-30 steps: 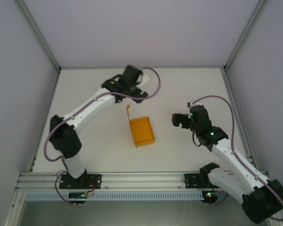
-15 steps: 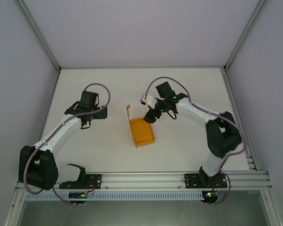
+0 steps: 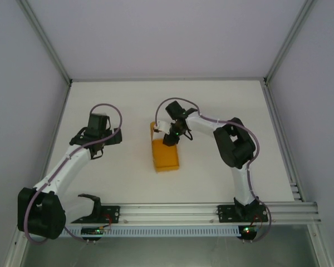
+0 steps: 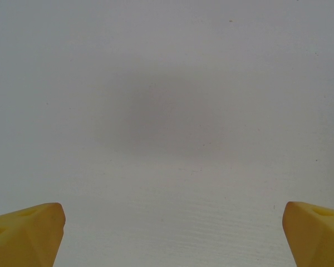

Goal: Assemble paper box

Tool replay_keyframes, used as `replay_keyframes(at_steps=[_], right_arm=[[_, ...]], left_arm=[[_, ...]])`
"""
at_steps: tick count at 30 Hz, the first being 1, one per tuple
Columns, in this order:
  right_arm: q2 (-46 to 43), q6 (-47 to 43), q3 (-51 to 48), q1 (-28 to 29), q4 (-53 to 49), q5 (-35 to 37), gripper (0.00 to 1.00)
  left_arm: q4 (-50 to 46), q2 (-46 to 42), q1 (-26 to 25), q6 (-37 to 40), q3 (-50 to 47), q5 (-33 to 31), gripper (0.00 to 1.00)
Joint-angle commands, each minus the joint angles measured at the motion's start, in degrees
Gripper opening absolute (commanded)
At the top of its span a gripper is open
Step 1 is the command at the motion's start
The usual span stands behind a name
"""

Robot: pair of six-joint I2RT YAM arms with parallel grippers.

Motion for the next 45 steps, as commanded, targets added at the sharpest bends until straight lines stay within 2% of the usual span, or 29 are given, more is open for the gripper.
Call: replay_keyframes(at_steps=[1,5,9,11,13,17,19,21,28,35,38,40,45], right_arm=[[-2.6,8.2,-3.9,-0.2,7.2,5.1,0.21],[-6.8,20.0,-10.0,0.1,12.4,13.0,0.15],[-10.8,41.4,-14.9,1.7,10.2,28.3,0.15],[-12.5,52.2,-16.5,3.2,6.6,33.5,0.16],[-13.8,59.7,-19.0,5.1,2.5,34.8,0.2],[-14.2,72.4,-18.4,7.2,-6.7,37.7,0.21],[-14.8,77.0,-18.6,8.1,-8.7,38.1,0.24],[-16.2,79.2,-20.0,9.5,-6.9,37.4,0.32],[-18.0,81.8,-19.8,12.0,-4.1,35.1,0.34],[-18.4,81.8,-19.7,11.4,-4.1,37.7,0.35],[-18.7,81.0,-20.0,10.6,-3.4,39.7,0.38],[-19.0,79.3,-20.9,10.0,-1.0,40.5,0.38],[-17.8,74.6,-22.3,8.6,6.0,38.3,0.32]], left_arm=[[0.9,0.9,0.4,-1.0,1.2,-0.4,0.99],[0.7,1.4,0.4,-1.6,1.7,-1.5,0.99],[0.6,1.2,0.3,-2.3,2.5,-2.2,1.0],[0.7,1.2,0.4,-2.4,2.8,-2.3,0.99],[0.8,1.5,0.3,-2.3,3.3,-2.2,0.99],[0.6,2.3,0.3,-2.3,4.2,-0.5,1.0],[0.7,2.5,0.3,-2.7,4.3,0.8,0.99],[1.2,2.4,0.3,-2.6,4.0,2.0,0.99],[2.0,1.3,0.3,-0.8,3.1,7.0,1.0],[5.6,-0.5,-0.5,0.0,0.4,20.5,1.0],[5.6,-0.2,-2.0,-0.6,-0.2,22.7,1.0],[5.3,-0.2,-3.4,-1.2,-0.7,21.6,1.0],[7.3,0.2,-5.9,-3.6,-2.4,22.7,1.0]])
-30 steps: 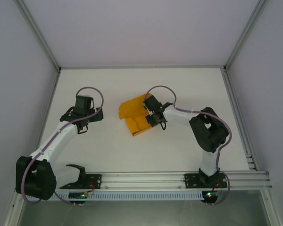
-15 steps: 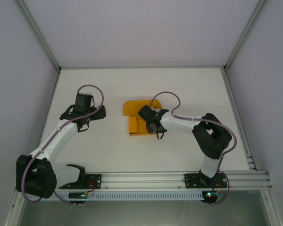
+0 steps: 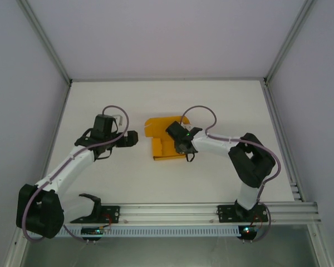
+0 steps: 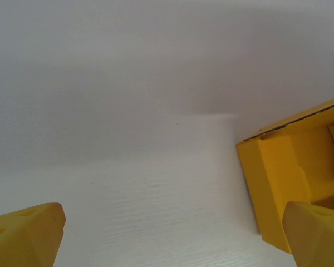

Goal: Assemble paper box

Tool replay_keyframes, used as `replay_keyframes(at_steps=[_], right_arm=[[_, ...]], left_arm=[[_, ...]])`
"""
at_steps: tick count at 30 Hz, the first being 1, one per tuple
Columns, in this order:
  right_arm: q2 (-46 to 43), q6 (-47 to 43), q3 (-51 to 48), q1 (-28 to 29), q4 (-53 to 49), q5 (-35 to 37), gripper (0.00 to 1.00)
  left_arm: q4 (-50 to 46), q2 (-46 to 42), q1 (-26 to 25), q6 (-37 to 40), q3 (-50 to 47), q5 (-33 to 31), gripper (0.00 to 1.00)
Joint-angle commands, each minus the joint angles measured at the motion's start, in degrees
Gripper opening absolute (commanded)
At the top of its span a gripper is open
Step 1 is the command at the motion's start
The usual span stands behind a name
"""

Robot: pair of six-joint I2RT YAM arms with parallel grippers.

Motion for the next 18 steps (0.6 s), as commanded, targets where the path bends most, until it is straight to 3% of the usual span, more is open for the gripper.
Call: replay_keyframes(at_steps=[1,5,9,18], right_arm=[[0.2,-3.1,-0.6,-0.6,4.4,0.7,0.3],[2.5,-3.1,0.9,-0.6,3.7,2.3,0.18],[2.6,-2.5,0.5,0.3,4.3,4.0,0.09],[2.5,-0.4,1.2,2.0,3.1,7.5,0.08]], left_arm=[[2.2,-0.1,-1.7,-2.3,-0.7,2.0,1.0],[4.3,1.2,-4.2,-6.3,-1.9,1.7,0.98],[5.6,2.4,-6.6,-9.3,-3.1,-0.3,0.89],[17.9,8.9,-9.7,-17.5,-4.2,1.3,0.7]])
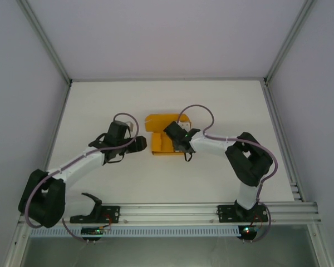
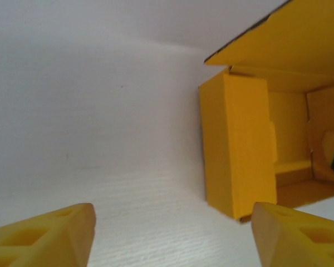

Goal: Assemble paper box

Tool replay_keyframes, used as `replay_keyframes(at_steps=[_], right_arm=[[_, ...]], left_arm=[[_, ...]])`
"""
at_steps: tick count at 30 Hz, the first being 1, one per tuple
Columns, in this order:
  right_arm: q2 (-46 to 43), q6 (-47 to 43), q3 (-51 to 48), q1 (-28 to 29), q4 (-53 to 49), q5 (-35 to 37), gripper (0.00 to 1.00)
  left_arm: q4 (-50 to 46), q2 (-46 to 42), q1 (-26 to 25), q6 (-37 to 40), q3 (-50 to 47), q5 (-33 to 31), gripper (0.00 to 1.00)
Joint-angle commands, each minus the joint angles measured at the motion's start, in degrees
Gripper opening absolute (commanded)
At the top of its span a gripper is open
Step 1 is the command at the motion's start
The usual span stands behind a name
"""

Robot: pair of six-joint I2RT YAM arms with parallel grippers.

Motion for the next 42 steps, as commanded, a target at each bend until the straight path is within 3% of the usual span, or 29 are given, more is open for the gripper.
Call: replay_keyframes(at_steps=[1,9,17,27,29,31,38,42], right_arm=[[1.1,2.1,1.5,0.8,-2.0,2.6,0.08],[1.3,3.7,1.3,1.2,-2.7,1.9,0.09],[2.1,3.7,1.4,1.3,-2.6,1.1,0.09],[2.2,4.2,1.4,1.2,-2.9,0.8,0.09],[2.0,4.1,1.4,1.2,-2.7,0.9,0.11],[1.4,3.6,1.8,1.2,-2.3,1.0,0.14],[-4.7,-2.6,3.6,1.1,-0.3,3.2,0.32],[-10.2,-5.4,1.4,1.1,3.8,3.3,0.54]], left_arm=[[8.1,4.0,-1.5,-4.0,1.3,1.3,0.69],[10.0,16.6,-3.0,-4.4,7.9,3.2,0.55],[8.2,22.5,-4.8,-2.6,11.7,3.3,0.4],[0.1,26.1,-8.8,0.6,13.8,-4.5,0.28],[-1.3,26.6,-9.8,1.3,14.5,-7.2,0.21],[-2.7,27.2,-10.3,1.6,15.5,-9.2,0.11],[-1.7,28.1,-11.4,2.4,16.9,-11.4,0.0],[-2.0,28.7,-11.9,2.5,17.4,-14.9,0.0]])
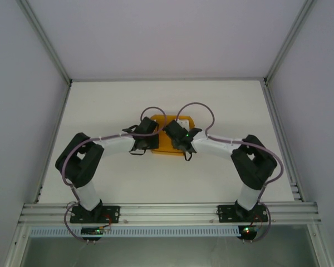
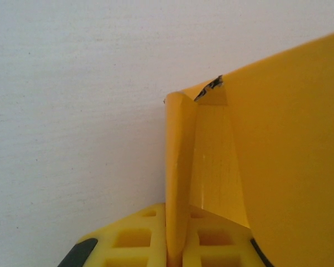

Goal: Assemble paper box

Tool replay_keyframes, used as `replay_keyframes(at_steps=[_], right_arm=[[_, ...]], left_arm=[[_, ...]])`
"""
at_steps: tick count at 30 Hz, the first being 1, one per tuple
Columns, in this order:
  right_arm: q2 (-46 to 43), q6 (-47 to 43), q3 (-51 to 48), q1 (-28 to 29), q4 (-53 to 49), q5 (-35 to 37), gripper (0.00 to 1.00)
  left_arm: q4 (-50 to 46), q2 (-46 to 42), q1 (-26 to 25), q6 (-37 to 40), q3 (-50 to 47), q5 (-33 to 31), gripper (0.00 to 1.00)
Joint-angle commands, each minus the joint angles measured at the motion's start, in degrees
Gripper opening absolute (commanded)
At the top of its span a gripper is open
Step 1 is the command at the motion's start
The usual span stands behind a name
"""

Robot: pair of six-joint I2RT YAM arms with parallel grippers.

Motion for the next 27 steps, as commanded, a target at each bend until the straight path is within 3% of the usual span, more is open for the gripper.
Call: replay_keyframes(at_steps=[1,7,12,19,24,25,27], right_arm=[[-6.7,-3.5,-0.2,0.2,5.2,1.9,0.59],[-15.5,-5.4,-7.4,-0.5,7.8,1.7,0.79],[-22.9,-2.1,-13.0,-3.9,5.0,2.1,0.98],[-32.7,-1.5,-18.7,-7.9,4.8,1.0,0.99],[-35.0,-1.4,-20.0,-9.6,3.9,0.8,0.99],[-35.3,-1.4,-20.2,-9.7,3.8,0.8,0.99],[-35.7,-1.3,-20.5,-10.0,3.6,0.6,0.99]], left_arm=[[-2.8,1.8,-1.4,2.7,0.9,-5.2,0.0],[-16.8,8.3,-4.9,1.7,8.6,-22.1,0.0],[-22.8,15.0,-7.1,0.2,12.7,-26.9,0.0],[-24.5,17.5,-7.2,-1.3,13.2,-26.4,0.0],[-27.6,17.4,-7.4,-1.4,15.3,-27.1,0.0],[-27.7,16.9,-7.6,-1.2,15.4,-27.3,0.01],[-26.9,15.2,-7.7,-0.1,14.9,-25.5,0.16]])
